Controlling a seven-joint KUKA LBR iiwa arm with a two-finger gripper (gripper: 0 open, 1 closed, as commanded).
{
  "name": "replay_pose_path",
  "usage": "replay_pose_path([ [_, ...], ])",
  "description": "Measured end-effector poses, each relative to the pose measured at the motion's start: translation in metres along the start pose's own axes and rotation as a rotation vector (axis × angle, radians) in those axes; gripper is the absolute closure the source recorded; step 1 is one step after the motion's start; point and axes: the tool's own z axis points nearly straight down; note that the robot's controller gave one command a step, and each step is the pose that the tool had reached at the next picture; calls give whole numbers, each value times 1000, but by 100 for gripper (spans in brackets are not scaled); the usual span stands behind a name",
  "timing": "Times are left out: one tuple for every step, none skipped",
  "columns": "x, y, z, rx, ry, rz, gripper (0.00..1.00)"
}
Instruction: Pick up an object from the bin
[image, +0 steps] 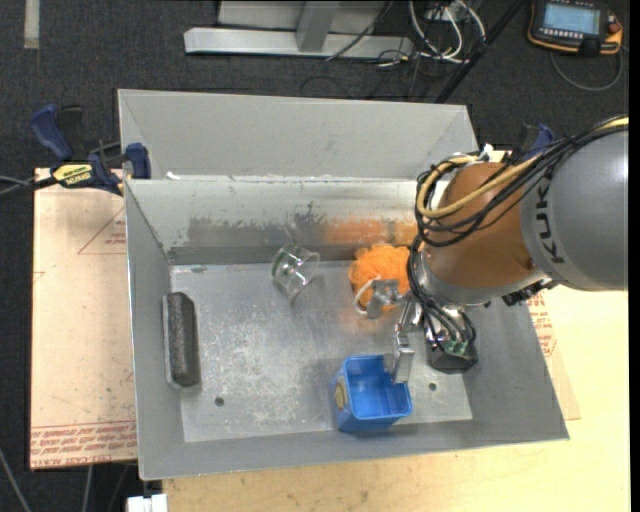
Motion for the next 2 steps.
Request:
replay_pose_path([
  [2,2,27,0,5,-269,0],
  [13,-11,54,-3,-5,0,100],
])
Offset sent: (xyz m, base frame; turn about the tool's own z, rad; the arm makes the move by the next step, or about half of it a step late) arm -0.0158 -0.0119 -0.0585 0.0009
